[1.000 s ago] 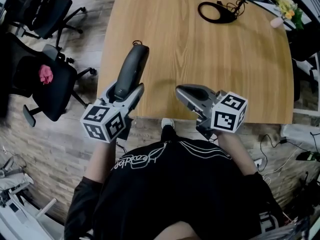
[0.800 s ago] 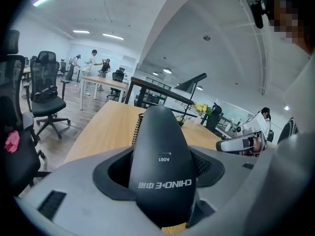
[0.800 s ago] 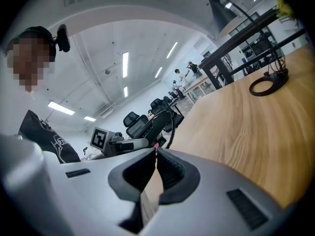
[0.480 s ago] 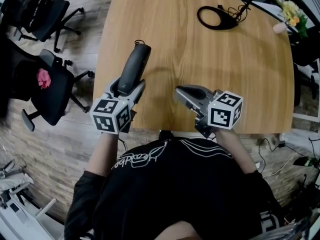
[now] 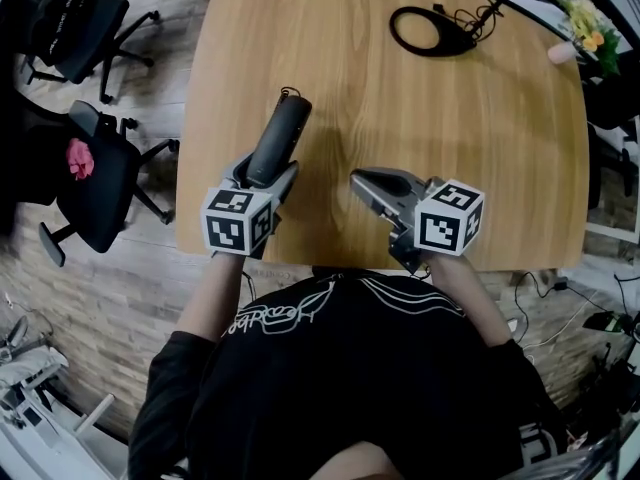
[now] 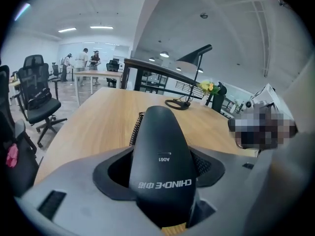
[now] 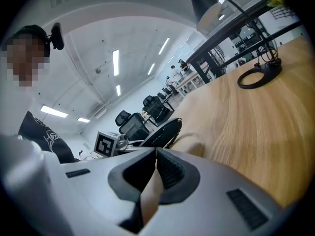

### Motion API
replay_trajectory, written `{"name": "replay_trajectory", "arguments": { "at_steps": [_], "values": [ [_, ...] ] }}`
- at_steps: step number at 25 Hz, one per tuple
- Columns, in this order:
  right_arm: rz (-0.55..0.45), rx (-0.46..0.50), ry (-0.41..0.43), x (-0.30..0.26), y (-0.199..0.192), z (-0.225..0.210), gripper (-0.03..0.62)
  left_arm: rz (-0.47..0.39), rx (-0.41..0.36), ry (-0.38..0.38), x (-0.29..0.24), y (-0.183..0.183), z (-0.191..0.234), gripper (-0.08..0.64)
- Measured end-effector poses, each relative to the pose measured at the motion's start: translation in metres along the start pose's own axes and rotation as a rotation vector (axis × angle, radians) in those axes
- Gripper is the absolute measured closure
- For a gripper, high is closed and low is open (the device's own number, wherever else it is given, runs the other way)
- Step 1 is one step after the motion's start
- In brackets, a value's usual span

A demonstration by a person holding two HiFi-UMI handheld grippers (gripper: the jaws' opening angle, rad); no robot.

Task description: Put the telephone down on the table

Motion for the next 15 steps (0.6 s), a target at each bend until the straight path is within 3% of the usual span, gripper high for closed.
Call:
{"name": "replay_trajectory", "arguments": {
  "at_steps": [7,15],
  "values": [
    [0.003,-0.026,-0.036,0.008,-0.007,-0.015,0.552,0.044,0.015,-0.029,-0.026,-0.016,-0.002,0.272],
    [-0.039,-0.053,-0.07,0.029,-0.009,-0.03,0.552,0.115,-0.049,0.001,-0.04,-0.018,-0.01,0.272]
  ]
}}
Point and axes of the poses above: the fingertips, and each gripper's own axes: x backward along the fingers, z to its left, y out of its top, the point moved 10 cm from there along x, backward along the fingers, and after that the axes turned 11 degrees about -y, right-handed, at the moved point
